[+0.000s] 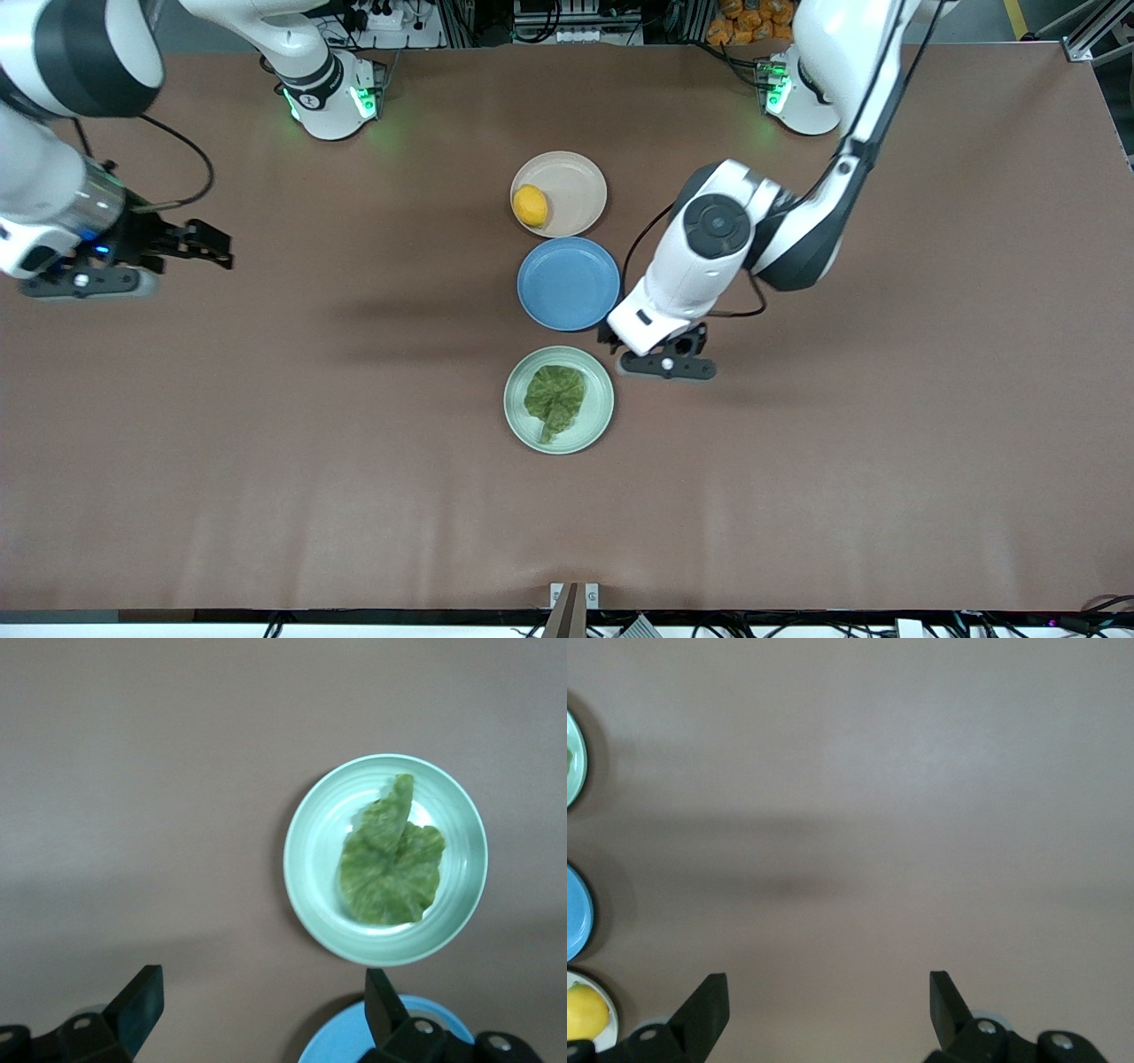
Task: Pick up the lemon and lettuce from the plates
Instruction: 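Lower the left gripper onto the lettuce while the right gripper reaches the lemon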
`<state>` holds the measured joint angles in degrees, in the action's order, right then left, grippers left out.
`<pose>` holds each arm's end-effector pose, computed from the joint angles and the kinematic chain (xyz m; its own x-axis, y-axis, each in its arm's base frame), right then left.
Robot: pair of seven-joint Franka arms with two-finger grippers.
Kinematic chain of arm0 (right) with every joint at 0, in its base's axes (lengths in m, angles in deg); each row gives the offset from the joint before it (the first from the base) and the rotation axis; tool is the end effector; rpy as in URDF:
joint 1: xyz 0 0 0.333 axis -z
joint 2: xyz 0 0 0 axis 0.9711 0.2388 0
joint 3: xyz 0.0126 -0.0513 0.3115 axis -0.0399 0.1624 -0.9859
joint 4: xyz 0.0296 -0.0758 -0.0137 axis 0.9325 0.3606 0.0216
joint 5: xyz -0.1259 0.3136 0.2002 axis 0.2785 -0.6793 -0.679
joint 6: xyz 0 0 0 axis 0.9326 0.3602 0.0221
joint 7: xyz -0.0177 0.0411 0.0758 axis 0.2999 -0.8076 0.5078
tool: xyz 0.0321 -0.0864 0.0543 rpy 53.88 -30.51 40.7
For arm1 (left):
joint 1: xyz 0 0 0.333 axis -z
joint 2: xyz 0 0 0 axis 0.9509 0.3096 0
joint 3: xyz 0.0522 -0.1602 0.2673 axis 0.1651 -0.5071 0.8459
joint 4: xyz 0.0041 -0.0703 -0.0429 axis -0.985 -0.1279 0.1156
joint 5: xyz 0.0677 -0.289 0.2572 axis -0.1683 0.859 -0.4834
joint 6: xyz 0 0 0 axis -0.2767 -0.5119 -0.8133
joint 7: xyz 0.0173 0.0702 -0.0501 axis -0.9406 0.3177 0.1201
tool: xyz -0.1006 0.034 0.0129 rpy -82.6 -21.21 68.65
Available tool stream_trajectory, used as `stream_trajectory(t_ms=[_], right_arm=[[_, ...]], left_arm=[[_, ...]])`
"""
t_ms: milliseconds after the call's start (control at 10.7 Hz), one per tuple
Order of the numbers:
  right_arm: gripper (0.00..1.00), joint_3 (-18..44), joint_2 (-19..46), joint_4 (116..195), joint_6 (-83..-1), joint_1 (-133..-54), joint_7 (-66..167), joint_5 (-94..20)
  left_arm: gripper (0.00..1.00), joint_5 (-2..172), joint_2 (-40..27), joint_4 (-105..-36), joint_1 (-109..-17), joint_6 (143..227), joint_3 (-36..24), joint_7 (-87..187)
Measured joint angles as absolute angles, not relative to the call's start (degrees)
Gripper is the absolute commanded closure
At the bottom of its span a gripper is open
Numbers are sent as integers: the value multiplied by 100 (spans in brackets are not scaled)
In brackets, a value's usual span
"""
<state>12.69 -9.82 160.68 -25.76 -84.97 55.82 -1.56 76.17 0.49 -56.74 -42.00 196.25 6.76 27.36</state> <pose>0.5519 0.0363 0.5246 0.9955 0.0491 -0.0814 0.0471 -0.9986 -0.0254 0.5924 -0.4107 0.3526 0.9895 -0.0855 0.1165 -0.1007 -0.9862 0.1317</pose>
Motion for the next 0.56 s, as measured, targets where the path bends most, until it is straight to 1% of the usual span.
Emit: stream_trajectory(t_ms=[187, 560], right_arm=[[0, 1258, -980, 16512, -2806, -8598, 5676, -229], [0, 1224, -981, 17123, -3103, -9429, 6713, -256]], left_arm=[[0, 7614, 441, -5584, -4016, 20320, 689, 2738], [0, 7277, 1054, -5524, -3719, 21772, 706, 2838]])
